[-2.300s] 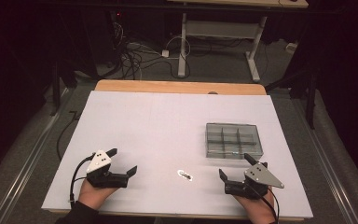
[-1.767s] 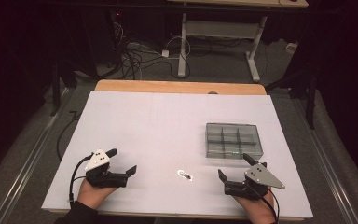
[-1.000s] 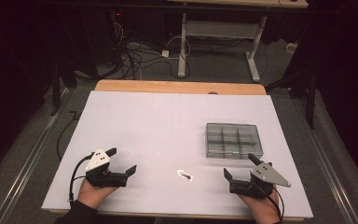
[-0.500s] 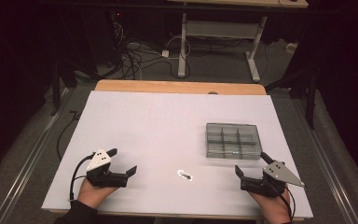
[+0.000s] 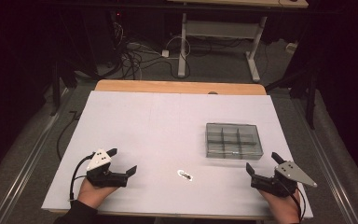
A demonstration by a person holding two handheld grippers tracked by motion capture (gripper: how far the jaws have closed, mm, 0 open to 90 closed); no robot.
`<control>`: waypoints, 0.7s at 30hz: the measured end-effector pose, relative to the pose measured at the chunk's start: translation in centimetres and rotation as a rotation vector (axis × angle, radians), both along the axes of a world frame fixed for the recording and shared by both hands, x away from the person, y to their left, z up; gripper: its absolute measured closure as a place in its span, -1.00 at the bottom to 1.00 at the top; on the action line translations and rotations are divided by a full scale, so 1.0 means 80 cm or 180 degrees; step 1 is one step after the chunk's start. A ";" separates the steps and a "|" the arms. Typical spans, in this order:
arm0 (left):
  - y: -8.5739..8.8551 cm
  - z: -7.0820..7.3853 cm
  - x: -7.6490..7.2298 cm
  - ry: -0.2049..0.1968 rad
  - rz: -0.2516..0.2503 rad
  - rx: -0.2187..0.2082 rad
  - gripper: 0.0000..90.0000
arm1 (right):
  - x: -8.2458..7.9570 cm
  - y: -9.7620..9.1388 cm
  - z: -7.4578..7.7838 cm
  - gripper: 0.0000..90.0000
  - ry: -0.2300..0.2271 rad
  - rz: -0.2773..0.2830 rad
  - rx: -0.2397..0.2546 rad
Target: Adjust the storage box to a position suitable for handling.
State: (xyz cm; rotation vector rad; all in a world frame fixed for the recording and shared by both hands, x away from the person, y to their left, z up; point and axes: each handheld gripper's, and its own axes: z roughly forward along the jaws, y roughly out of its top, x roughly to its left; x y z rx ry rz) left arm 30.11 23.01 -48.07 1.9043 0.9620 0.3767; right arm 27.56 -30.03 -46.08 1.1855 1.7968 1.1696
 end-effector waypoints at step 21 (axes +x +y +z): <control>0.002 0.004 0.002 0.0058 0.0035 0.0011 -1.00 | -0.006 -0.021 0.003 -0.52 0.0050 -0.0134 0.0039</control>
